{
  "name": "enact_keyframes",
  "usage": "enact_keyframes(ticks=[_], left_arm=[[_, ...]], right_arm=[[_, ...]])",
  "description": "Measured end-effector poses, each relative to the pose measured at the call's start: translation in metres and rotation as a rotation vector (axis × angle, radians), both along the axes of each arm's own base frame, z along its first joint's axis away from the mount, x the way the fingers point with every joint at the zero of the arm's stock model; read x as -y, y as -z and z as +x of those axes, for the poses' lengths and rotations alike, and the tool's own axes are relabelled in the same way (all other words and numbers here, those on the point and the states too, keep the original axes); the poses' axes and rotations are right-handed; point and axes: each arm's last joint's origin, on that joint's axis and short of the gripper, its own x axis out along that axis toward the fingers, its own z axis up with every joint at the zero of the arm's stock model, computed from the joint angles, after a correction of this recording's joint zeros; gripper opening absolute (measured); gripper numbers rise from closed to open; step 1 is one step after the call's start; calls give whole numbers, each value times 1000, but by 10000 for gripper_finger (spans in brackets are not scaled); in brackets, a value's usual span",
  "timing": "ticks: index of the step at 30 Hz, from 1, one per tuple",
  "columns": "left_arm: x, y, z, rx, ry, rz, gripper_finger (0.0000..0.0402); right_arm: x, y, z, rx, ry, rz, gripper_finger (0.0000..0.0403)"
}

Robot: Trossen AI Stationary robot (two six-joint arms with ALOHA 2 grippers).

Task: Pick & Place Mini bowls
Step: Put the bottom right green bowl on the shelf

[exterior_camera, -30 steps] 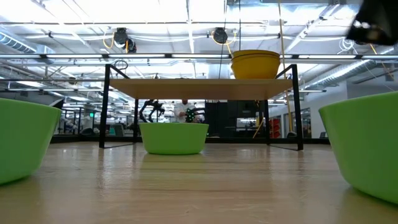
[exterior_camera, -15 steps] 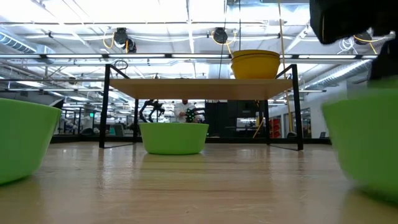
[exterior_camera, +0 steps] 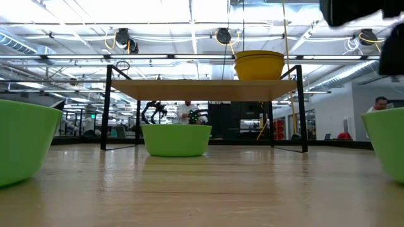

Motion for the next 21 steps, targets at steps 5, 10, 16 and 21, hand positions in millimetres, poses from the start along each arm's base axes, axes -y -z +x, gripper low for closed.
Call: enact_keyframes(ticks=[5, 10, 16, 21], left_arm=[[0, 0, 0, 4, -15, -45, 161], [0, 0, 0, 3, -16, -49, 173], [0, 1, 0, 1, -24, -79, 184], [1, 1, -1, 2, -38, -124, 178]], right_arm=[[12, -21, -19, -23, 22, -43, 169], [10, -18, -44, -121, 82, -189, 169], [-4, 3, -48, -133, 136, -226, 169], [-6, 23, -53, -211, 139, -268, 169]])
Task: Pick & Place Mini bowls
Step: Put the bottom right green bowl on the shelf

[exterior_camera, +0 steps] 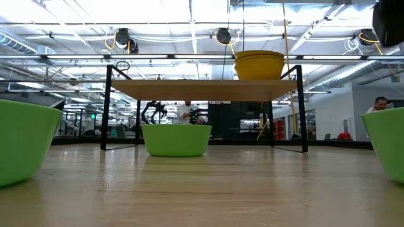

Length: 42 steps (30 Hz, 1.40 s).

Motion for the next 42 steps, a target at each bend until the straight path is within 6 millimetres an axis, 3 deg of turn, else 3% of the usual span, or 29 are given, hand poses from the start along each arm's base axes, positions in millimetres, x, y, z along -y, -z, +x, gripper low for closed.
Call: enact_keyframes(ticks=[10, 13, 18, 26, 32, 36, 42], left_arm=[[8, 17, 23, 0, -10, 5, 156], [13, 24, 37, 44, -10, -27, 152], [28, 43, 57, 52, 127, -56, 159], [35, 57, 75, 98, 171, -81, 177], [27, 58, 78, 101, 132, -84, 181], [23, 59, 79, 98, 123, -84, 174], [21, 59, 80, 99, 114, -87, 158]], right_arm=[[4, 23, -7, 12, -70, -1, 160], [6, 18, -8, 31, -146, -10, 121], [7, 1, -12, 159, -240, -58, 13], [0, -30, -27, 439, -310, -166, 1], [1, -46, -39, 513, -283, -148, 1], [7, -57, -42, 628, -295, -282, 1], [16, -67, -40, 775, -320, -651, 0]])
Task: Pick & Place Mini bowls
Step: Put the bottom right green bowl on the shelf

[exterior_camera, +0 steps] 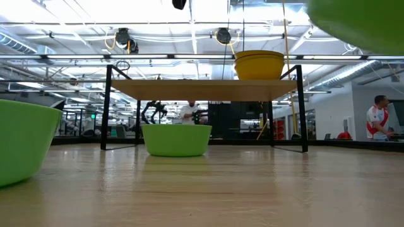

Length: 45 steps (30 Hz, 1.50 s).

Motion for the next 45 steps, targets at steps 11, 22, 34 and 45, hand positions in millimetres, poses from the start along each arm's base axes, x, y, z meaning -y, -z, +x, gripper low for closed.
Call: enact_keyframes(ticks=[11, 22, 34, 45], left_arm=[[1, -1, 0, 12, 29, 110, 149], [12, 22, 1, -75, -261, 418, 189], [-20, 17, 17, 34, -409, 127, 295], [-54, 16, 26, 62, -515, 69, 281]], right_arm=[[0, -31, 12, 219, 262, -639, 0], [26, -37, 45, 38, 351, -849, 0], [57, -38, 67, -58, 467, -896, 0], [58, -41, 70, -11, 467, -828, 0]])
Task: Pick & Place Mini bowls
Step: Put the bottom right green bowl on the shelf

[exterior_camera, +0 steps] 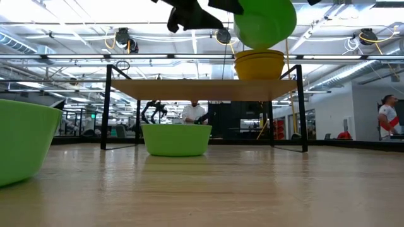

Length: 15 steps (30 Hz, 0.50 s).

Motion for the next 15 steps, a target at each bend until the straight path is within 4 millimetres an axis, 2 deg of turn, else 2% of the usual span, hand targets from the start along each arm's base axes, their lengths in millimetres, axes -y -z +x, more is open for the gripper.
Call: enact_keyframes(ticks=[6, 9, 12, 15], left_arm=[[-11, 1, 3, 5, 65, -45, 260], [-13, 2, 4, -4, 85, -49, 236], [-13, 4, 3, -31, 85, -42, 172], [-15, 6, 3, -61, 80, -20, 66]], right_arm=[[-2, -3, 2, 25, -45, 36, 0], [-2, -3, 2, 28, -46, 39, 0], [-2, -3, 3, 26, -67, 47, 0], [-5, -2, 4, 50, -165, 113, 0]])
